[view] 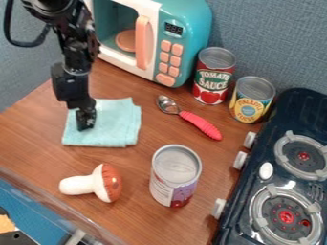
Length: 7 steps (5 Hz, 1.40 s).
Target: Moved the blue cloth to the bottom left corner of the table
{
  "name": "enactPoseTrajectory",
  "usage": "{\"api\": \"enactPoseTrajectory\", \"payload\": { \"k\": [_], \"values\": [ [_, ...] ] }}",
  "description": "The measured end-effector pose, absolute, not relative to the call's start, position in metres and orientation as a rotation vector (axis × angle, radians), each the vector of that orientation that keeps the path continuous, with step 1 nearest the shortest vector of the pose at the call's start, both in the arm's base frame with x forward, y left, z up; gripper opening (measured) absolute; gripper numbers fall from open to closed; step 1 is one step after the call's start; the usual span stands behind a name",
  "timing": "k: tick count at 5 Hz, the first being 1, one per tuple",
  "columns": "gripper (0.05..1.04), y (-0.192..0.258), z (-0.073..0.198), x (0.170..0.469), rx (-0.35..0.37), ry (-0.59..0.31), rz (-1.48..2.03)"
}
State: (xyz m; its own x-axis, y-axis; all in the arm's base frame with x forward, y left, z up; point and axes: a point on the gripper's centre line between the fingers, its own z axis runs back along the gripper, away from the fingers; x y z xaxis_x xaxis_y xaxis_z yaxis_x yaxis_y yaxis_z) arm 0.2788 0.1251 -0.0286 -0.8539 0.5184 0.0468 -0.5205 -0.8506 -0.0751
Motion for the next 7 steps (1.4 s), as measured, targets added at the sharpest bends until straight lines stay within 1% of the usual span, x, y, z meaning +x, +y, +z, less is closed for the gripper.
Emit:
{"api": "enactPoseTrajectory", "payload": {
  "k": [1,2,3,4,5,7],
  "values": [
    [1.0,0.103,-0.029,0.273,0.03,-0.11,2.546],
    [1.0,0.086,-0.028,0.261,0.046,-0.101,2.492],
    [1.0,0.09,-0.029,0.253,0.045,-0.094,2.503],
    [1.0,0.104,-0.03,0.245,0.053,-0.113,2.517],
    [1.0,0.123,-0.03,0.225,0.09,-0.13,2.576],
    [1.001,0.141,-0.024,0.199,0.142,-0.13,2.633]
  ]
}}
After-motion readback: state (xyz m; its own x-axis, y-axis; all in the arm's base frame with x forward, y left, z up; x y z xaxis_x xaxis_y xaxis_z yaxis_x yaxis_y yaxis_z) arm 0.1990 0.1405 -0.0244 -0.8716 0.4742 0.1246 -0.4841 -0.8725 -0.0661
